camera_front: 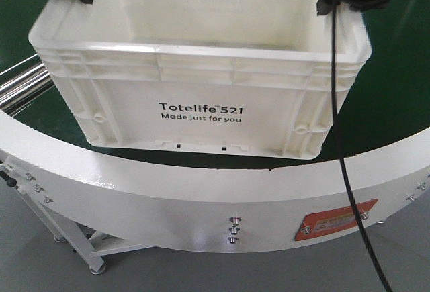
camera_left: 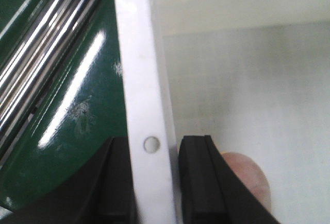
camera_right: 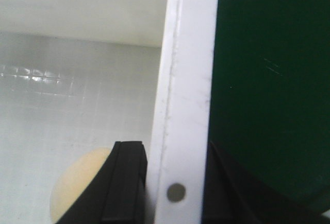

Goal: Place moving items into box and shelve
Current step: 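Clamp both tote rims and lift the tote off the conveyor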

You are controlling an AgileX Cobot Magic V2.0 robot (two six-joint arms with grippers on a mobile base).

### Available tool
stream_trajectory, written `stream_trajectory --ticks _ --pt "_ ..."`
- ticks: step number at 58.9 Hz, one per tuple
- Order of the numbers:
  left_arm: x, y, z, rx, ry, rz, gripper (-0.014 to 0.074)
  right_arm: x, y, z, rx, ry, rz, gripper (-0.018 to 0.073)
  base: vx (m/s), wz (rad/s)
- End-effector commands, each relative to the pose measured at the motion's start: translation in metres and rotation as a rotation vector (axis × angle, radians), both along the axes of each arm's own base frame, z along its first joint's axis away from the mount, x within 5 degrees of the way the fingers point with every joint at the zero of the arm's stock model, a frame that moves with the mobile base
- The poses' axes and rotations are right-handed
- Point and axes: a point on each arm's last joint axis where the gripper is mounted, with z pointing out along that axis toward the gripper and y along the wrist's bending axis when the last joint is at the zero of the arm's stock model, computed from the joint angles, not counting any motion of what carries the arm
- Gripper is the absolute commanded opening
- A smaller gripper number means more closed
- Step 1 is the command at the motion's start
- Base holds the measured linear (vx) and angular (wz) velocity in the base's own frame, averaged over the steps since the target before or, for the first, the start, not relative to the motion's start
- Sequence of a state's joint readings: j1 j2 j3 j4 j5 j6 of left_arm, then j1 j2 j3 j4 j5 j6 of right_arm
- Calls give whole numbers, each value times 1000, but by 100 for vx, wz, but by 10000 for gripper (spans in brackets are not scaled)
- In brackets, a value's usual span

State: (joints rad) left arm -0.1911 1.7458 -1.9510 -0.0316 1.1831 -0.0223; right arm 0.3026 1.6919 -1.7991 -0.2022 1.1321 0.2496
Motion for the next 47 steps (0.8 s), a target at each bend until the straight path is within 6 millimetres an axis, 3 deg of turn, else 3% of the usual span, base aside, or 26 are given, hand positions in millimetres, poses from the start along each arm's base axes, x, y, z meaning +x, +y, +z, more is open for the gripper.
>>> stream_trajectory --ticks 1,12,25,36,47 --pt "-26 2 50 -63 -210 25 127 -25 -10 51 8 -193 23 120 0 0" --pt "-48 -9 68 -31 -264 48 127 -49 -10 59 -36 -210 53 120 0 0" --pt "-78 -19 84 7 -313 102 127 -80 -5 45 -4 -234 86 120 0 0" --pt "-96 -26 61 -13 -330 100 127 -94 -8 39 7 -253 101 120 0 0" --pt "-135 -33 32 -110 -378 17 127 -97 -10 36 1 -228 97 120 0 0"
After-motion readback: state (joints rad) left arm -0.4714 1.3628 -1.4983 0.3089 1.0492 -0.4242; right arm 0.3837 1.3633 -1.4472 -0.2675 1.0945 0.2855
